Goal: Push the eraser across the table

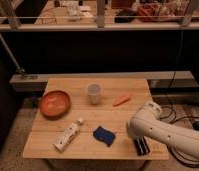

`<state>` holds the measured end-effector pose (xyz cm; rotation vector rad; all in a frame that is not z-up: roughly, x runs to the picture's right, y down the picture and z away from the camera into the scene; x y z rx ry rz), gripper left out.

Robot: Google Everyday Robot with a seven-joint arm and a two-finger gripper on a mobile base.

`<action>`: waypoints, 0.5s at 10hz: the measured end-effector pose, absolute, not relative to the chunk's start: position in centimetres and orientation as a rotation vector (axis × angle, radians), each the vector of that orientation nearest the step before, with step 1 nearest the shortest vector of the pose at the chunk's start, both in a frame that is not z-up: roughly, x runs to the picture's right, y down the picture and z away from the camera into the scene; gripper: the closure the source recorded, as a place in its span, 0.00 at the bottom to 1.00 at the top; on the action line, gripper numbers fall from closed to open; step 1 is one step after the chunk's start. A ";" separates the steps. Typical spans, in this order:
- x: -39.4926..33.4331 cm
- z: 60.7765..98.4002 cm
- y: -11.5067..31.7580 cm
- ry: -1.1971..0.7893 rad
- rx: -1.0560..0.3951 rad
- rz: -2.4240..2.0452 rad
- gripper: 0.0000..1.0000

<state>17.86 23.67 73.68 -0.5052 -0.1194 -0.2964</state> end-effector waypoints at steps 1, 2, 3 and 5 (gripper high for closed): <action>17.9 73.7 23.7 -0.120 -0.506 -0.297 0.92; 17.9 73.7 23.7 -0.122 -0.507 -0.298 0.92; 17.8 73.7 23.7 -0.125 -0.507 -0.300 0.92; 17.6 73.8 23.7 -0.132 -0.510 -0.304 0.92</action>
